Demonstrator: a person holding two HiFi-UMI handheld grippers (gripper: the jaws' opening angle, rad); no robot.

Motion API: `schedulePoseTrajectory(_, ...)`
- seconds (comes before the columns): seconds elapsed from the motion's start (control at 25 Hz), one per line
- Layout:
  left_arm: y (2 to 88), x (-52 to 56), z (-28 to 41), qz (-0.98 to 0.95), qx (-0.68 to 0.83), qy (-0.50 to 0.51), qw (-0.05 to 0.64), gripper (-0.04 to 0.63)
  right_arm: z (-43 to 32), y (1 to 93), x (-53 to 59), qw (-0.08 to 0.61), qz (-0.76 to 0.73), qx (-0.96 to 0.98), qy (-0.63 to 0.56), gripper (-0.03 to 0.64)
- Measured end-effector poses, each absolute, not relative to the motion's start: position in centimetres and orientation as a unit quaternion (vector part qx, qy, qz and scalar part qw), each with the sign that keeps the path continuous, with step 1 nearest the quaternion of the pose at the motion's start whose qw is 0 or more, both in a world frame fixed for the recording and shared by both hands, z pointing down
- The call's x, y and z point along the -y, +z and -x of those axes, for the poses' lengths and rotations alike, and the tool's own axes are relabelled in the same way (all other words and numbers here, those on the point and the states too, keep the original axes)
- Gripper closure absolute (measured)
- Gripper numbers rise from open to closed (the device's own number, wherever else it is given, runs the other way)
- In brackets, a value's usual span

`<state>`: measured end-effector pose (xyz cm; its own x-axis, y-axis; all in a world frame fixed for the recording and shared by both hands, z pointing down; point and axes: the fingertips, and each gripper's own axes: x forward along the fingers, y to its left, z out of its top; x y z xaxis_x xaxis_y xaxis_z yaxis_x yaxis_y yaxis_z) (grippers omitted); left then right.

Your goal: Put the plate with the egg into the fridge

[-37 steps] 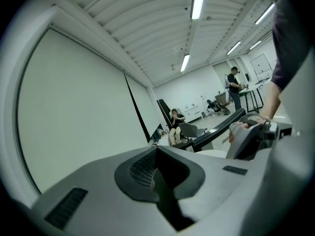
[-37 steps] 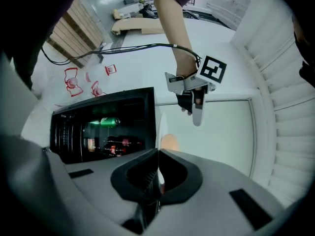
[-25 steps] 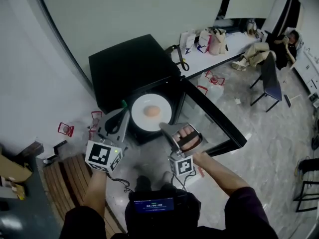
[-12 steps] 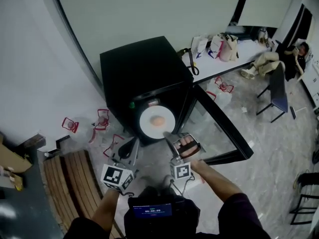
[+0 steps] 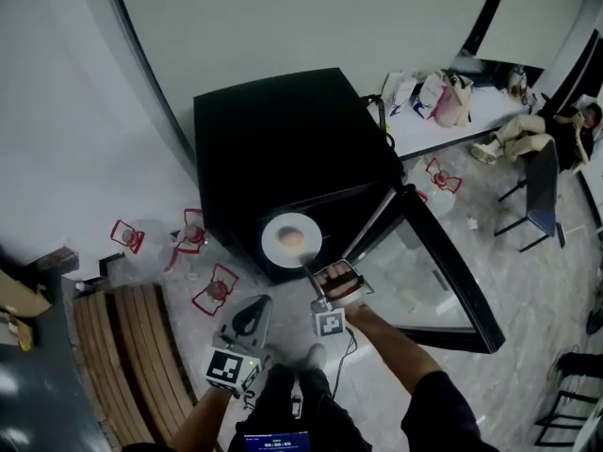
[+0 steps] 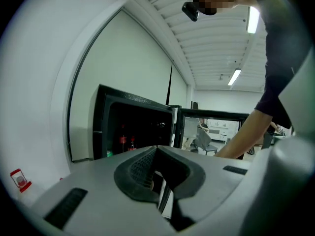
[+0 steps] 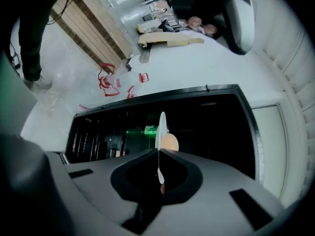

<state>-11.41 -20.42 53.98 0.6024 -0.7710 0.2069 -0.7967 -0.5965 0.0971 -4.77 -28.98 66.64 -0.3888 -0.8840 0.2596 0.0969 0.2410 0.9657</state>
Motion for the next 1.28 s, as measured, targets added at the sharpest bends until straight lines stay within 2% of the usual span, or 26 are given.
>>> schedulePoseTrajectory(0.48, 63.1, 22.7, 14.8, -0.864, 0.48, 0.088, 0.123, 0.586, 4.7, 78.0, 39.1, 0.504, -0.271, 0.617, -0.54, 0.598)
schedulePoseTrajectory(0.76, 64.7, 22.8, 15.3, -0.855, 0.491, 0.098, 0.134, 0.586, 4.6, 79.4, 41.0, 0.505, -0.256, 0.613, -0.55, 0.598)
schedulePoseTrajectory(0.84, 64.7, 22.8, 15.1, -0.854, 0.492, 0.099, 0.137, 0.586, 4.4, 80.5, 40.8, 0.524, -0.234, 0.634, -0.519, 0.598)
schedulePoseTrajectory(1.0, 64.3, 22.6, 14.7, -0.854, 0.49, 0.102, 0.143, 0.586, 4.1, 84.0, 38.9, 0.569, -0.152, 0.713, -0.381, 0.595)
schedulePoseTrajectory(1.16, 64.2, 22.6, 14.9, -0.856, 0.49, 0.099, 0.131, 0.586, 4.7, 82.4, 40.6, 0.553, -0.164, 0.717, -0.39, 0.589)
schedulePoseTrajectory(1.28, 64.1, 22.5, 15.0, -0.853, 0.494, 0.098, 0.137, 0.586, 4.5, 82.8, 40.9, 0.565, -0.144, 0.727, -0.363, 0.541)
